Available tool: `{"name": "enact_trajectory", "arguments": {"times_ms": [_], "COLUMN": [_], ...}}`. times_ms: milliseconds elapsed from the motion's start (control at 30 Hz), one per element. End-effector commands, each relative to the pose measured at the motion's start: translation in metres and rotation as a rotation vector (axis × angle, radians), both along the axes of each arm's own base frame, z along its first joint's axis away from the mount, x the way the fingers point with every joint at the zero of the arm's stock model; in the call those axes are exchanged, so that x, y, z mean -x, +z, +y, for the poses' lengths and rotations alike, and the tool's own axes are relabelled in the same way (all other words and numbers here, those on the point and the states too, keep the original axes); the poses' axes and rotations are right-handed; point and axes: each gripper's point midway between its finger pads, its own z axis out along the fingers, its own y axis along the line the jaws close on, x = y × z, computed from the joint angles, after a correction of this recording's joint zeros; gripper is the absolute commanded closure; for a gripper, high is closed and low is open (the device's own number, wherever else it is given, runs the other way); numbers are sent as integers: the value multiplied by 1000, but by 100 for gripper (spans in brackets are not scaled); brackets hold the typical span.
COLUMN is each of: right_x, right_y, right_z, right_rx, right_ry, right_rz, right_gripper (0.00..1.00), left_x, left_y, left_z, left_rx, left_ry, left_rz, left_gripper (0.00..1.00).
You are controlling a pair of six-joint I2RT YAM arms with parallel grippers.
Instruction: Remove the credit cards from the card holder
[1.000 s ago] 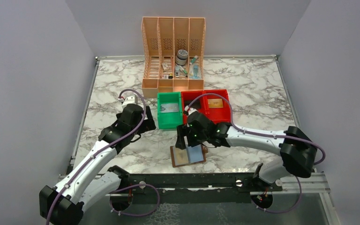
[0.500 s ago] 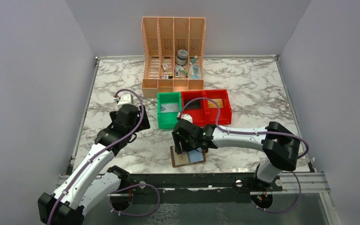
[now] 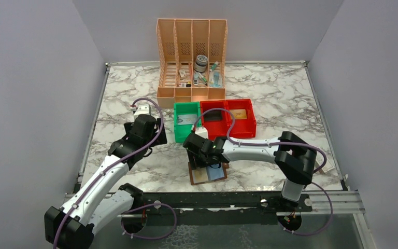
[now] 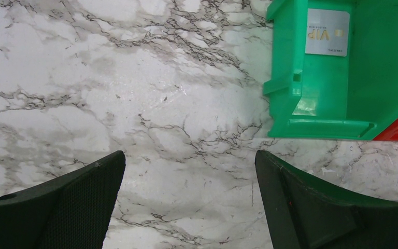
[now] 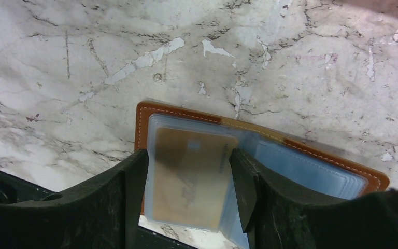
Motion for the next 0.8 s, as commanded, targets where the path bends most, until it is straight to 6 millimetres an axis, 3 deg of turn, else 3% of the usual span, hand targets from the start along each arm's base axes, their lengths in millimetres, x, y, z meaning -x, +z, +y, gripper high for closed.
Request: {"name": "enact_trajectory", "arguments": {"times_ms": [0, 267, 633, 767], "right_x": [-2, 1, 0, 2], "right_y": [-1, -15, -13, -11], "right_z": [-7, -9, -10, -3], "right_rx": [34, 57, 60, 20], "right_ry": [-39, -54, -13, 31], "right_rz": [-19, 8, -11, -1], "right_gripper": [39, 39, 45, 51], "left_x": [-3, -2, -4, -4], "left_y": [3, 2, 0, -3], "left_z": [-6, -7, -7, -8], "left_rx": [4, 3, 1, 3], "left_ry": [-32, -40, -28, -36], "left_rz": [11, 15, 23, 38], "left_gripper": [1, 1, 1, 1]}}
